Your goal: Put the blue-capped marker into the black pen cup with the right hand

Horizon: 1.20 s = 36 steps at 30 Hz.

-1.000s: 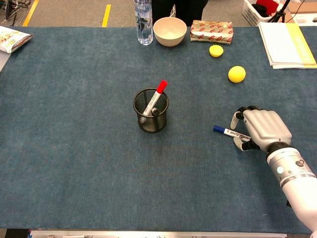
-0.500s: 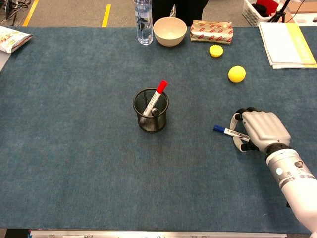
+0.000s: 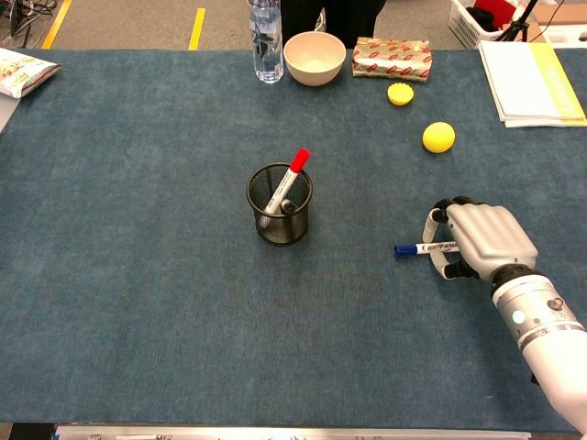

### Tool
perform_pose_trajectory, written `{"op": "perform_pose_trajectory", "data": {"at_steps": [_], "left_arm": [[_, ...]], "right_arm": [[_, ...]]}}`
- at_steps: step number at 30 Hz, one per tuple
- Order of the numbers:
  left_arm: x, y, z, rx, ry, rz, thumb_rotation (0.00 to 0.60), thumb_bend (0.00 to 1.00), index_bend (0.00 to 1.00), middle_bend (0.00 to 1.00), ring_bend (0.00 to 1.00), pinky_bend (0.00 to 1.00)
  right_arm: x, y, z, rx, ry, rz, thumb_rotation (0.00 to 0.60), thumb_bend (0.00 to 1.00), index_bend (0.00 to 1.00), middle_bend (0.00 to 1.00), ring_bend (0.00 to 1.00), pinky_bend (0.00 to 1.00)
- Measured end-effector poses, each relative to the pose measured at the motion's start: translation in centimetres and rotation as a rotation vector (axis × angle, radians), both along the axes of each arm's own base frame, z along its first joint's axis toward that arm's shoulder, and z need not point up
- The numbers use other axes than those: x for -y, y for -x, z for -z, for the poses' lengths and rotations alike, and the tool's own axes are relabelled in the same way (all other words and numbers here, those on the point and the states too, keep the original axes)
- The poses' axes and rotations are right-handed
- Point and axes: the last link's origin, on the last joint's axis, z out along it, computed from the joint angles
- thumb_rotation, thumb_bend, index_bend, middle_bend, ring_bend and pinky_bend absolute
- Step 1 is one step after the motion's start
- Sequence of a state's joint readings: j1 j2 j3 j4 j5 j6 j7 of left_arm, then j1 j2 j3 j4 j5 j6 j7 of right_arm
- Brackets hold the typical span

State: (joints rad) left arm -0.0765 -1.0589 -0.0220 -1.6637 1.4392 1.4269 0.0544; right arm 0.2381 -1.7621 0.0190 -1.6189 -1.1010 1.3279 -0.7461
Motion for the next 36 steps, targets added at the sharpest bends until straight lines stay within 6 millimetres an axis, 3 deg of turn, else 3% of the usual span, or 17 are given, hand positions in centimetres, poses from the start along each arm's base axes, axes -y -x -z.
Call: {"op": "perform_pose_trajectory", "data": {"at_steps": [8,18,36], "left_arm": [[0.0,0.0,0.0,-0.002,0.003,-0.002,0.6,0.15,0.46,0.37,0.28,0.45],[-0.1,0.1,0.1,-0.005,0.004,-0.005,0.6,0.15,0.46,0.37,0.28,0.45],[-0.2,0.2,0.0,-0.001,0.002,-0.01,0.6,0.15,0.46,0.37,0.28,0.45]], "right_arm": [[-0.1,-1.1,-0.7,0.057,0.009,-0.019,0.6,0.41,0.59,0.28,0.16,0.22],[-0.1,-4.2,-3.1,0.204,0.044,-0.084,0.6,0.41,0.59,0.29,0.15,0.23],[1.3,-8.6,-5.5,0.447,0.116,-0.184,0.6,0.41,0.6,0.29,0.16,0.22]]}}
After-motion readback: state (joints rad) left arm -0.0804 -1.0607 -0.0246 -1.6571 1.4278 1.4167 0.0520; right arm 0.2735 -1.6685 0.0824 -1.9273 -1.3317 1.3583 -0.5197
